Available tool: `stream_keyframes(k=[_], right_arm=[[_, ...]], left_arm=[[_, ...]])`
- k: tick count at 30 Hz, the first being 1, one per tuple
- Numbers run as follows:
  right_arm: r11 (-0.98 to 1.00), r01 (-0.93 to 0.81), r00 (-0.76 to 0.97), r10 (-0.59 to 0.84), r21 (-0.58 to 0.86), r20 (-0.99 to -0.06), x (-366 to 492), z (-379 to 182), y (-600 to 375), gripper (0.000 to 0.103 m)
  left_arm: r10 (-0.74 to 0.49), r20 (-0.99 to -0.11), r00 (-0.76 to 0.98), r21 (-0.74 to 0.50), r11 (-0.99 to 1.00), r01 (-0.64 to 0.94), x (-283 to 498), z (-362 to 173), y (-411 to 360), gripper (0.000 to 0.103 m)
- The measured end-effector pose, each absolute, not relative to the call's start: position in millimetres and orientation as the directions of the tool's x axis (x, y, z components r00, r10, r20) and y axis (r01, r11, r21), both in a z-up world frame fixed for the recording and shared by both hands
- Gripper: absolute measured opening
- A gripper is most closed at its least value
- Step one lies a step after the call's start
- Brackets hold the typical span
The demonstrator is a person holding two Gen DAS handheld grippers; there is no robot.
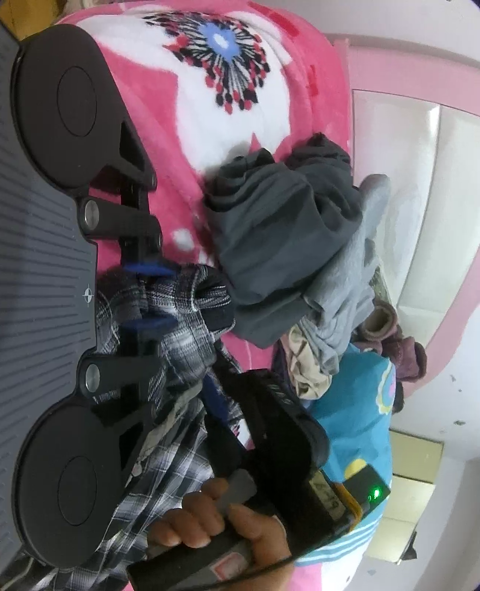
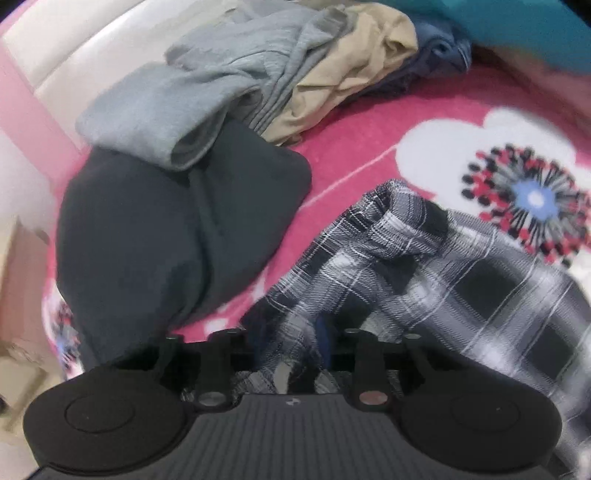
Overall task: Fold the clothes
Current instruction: 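Lower the plaid shirt onto the bed with both grippers, laying it flat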
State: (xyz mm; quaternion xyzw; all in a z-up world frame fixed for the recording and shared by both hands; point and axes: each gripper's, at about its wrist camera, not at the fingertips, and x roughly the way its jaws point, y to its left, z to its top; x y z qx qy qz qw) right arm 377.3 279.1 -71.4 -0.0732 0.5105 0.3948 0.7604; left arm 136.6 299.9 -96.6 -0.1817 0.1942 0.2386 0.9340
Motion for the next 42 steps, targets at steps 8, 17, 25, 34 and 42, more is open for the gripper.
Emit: stream_keyframes(k=[8, 17, 25, 34, 42], right_arm=[[0.632, -0.694, 0.220, 0.643, 0.345, -0.734, 364, -48, 272, 0.003], [0.622, -0.701, 0.210, 0.647, 0.348, -0.733, 371, -96, 299, 0.001], [0.633, -0.692, 0.356, 0.718, 0.349, -0.598, 416, -29, 230, 0.033], [0.599, -0.800, 0.433, 0.556, -0.019, -0.710, 427, -55, 233, 0.064], [0.568, -0.819, 0.470, 0.588, -0.078, -0.659, 431, -51, 235, 0.008]], left_arm=[[0.371, -0.442, 0.817, -0.349, 0.768, -0.538, 123, -92, 313, 0.011], [0.392, -0.499, 0.773, -0.324, 0.743, -0.586, 130, -98, 319, 0.033], [0.387, -0.502, 0.773, -0.346, 0.730, -0.590, 128, -100, 322, 0.029], [0.384, -0.503, 0.774, -0.366, 0.717, -0.593, 131, -101, 321, 0.016], [0.420, -0.465, 0.780, -0.409, 0.679, -0.610, 132, -93, 326, 0.009]])
